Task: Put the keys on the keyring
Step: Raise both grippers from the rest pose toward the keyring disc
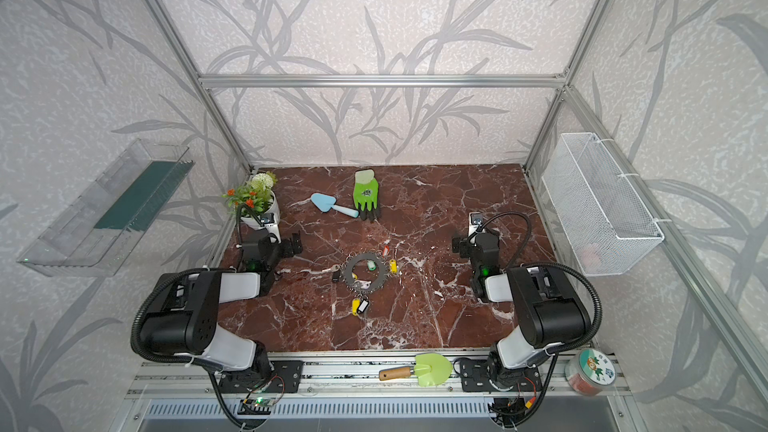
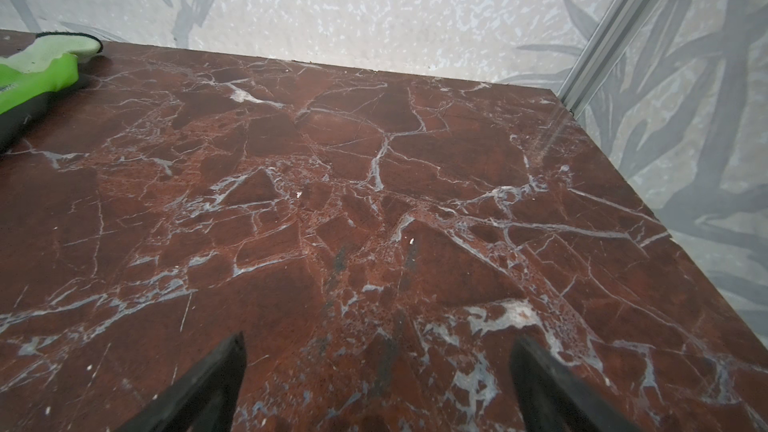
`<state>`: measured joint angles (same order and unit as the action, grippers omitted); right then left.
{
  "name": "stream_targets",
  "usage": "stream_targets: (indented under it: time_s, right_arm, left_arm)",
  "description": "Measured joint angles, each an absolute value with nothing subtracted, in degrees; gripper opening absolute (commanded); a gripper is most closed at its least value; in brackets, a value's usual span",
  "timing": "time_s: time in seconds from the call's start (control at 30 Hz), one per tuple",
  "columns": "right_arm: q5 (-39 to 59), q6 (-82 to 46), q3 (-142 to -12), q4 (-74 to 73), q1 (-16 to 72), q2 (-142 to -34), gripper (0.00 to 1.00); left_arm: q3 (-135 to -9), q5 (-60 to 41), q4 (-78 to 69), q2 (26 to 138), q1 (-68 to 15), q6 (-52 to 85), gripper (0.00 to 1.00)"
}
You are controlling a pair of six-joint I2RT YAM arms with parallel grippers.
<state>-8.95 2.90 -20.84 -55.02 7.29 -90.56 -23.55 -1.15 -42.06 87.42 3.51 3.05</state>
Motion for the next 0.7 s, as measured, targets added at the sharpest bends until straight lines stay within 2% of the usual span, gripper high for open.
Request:
stream_targets:
  time_s: [0.37,0.53,0.7]
  right_arm:
    - [-12.8,0.9,-18.5,-57.6,6.6,-90.2,0.99]
    - [-15.9,3.6,-15.0,-63.3,11.2,-89.8,0.99]
    - [-18.4,5.7,-14.8,-66.0,13.0,-89.7,0.99]
  left_arm:
    - [-23.9,-0.3,-41.2,87.0,3.9,3.5,0.99]
    - [-31.2,6.4,-25.4,77.8,3.3,8.3,0.99]
    - [-34.8,8.1,-18.8,69.0,1.8,19.6,0.99]
